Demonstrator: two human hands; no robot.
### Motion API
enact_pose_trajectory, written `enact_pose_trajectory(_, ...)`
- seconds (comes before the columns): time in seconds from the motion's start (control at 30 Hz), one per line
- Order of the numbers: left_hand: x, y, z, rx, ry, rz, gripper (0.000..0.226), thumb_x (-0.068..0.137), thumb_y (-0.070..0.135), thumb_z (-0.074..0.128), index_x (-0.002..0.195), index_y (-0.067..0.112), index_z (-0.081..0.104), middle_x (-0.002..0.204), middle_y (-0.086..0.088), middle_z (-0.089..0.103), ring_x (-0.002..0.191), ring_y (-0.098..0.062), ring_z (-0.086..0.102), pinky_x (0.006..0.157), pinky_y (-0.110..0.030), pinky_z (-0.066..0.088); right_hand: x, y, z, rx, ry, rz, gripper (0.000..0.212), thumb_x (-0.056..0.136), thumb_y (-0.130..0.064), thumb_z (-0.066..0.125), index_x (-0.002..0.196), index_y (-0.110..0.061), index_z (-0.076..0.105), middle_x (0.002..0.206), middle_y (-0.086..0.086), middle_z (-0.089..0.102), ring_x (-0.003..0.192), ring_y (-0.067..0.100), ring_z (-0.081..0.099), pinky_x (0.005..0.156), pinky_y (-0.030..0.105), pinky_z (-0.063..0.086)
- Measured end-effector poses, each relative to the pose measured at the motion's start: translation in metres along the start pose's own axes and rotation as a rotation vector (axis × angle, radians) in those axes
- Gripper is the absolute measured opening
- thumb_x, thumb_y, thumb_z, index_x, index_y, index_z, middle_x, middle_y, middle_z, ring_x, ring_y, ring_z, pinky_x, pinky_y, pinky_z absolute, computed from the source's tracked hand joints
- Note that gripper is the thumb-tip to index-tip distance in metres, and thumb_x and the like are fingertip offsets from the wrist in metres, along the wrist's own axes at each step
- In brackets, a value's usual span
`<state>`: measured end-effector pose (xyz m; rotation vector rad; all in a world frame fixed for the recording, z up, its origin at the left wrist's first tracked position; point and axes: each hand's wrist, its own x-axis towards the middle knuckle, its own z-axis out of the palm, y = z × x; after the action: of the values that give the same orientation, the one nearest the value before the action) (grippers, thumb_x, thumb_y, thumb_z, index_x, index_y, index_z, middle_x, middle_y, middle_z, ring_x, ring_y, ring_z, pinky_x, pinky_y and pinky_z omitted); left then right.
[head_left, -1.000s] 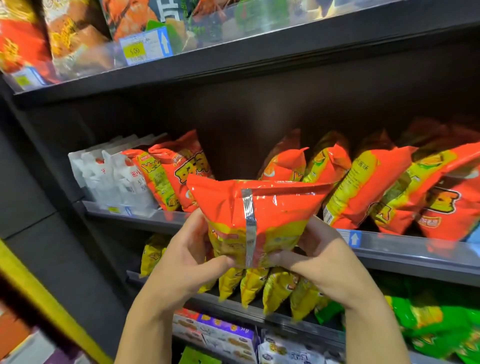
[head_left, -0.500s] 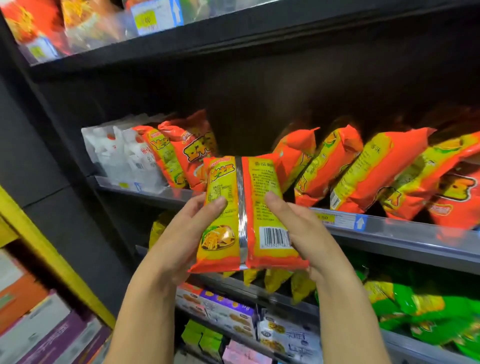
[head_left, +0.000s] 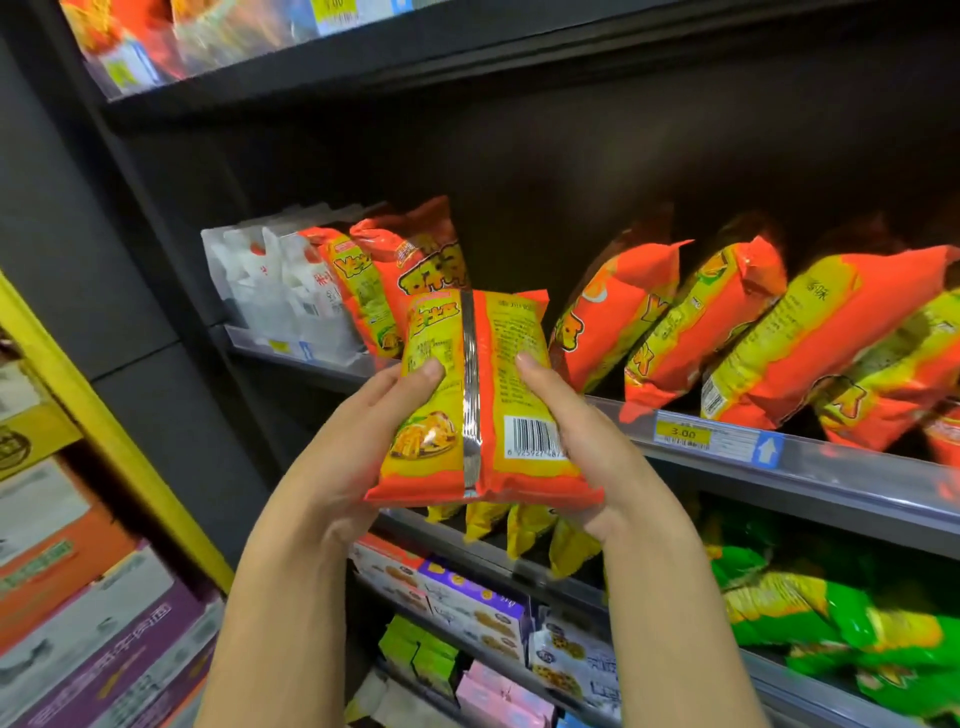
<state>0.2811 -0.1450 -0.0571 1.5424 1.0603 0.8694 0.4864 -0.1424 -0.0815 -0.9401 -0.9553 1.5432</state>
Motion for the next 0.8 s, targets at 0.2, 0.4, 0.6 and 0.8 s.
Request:
enact_pose_trajectory(0.2,0.012,-0.007,0.003,0.074,0.383,0.122,0.051,0.086,0.035,0.081,0.132,0.042,0.060,0.118,0.015,0.074,0.111,-0.007,0.071,0.090,-0.033,0.058,-0.004,0.018,-0.001,-0.052,0.021,-0.158,0.050,0.093,-0.036,0.072,0.139,-0.023,0.058,0.120,0.004,0.078,0.110,0.025,0.076,0.100,0.052,0.059)
enact_pose_trajectory(0.4,0.007,-0.001,0.032,0.094,0.219,0.169,0.050,0.085,0.066,0.074,0.129,0.048,0.057,0.122,0.025,0.072,0.113,0.006,0.067,0.101,-0.032,0.053,0.006,0.023,0.011,-0.251,0.041,-0.369,0.072,0.086,-0.072,0.066,0.149,-0.041,0.049,0.138,-0.014,0.068,0.129,0.008,0.064,0.112,0.047,0.050)
enact_pose_trajectory(0.6,0.017,-0.007,0.029,-0.023,0.317,0.158,0.073,0.072,0.060,0.085,0.135,0.037,0.058,0.119,0.005,0.077,0.108,-0.019,0.076,0.095,-0.052,0.061,0.006,0.022,0.001,-0.252,0.003,-0.466,0.045,0.100,-0.045,0.061,0.145,-0.042,0.058,0.140,-0.006,0.068,0.127,0.010,0.066,0.103,0.034,0.057)
enact_pose_trajectory(0.8,0.019,-0.009,0.021,-0.314,0.238,0.092,0.076,0.077,0.040,0.083,0.143,0.025,0.050,0.122,-0.007,0.077,0.108,-0.032,0.077,0.094,-0.057,0.060,0.012,0.021,-0.005,-0.272,0.084,-0.467,0.065,0.079,-0.063,0.081,0.138,-0.046,0.061,0.137,-0.006,0.070,0.128,0.017,0.066,0.106,0.046,0.055)
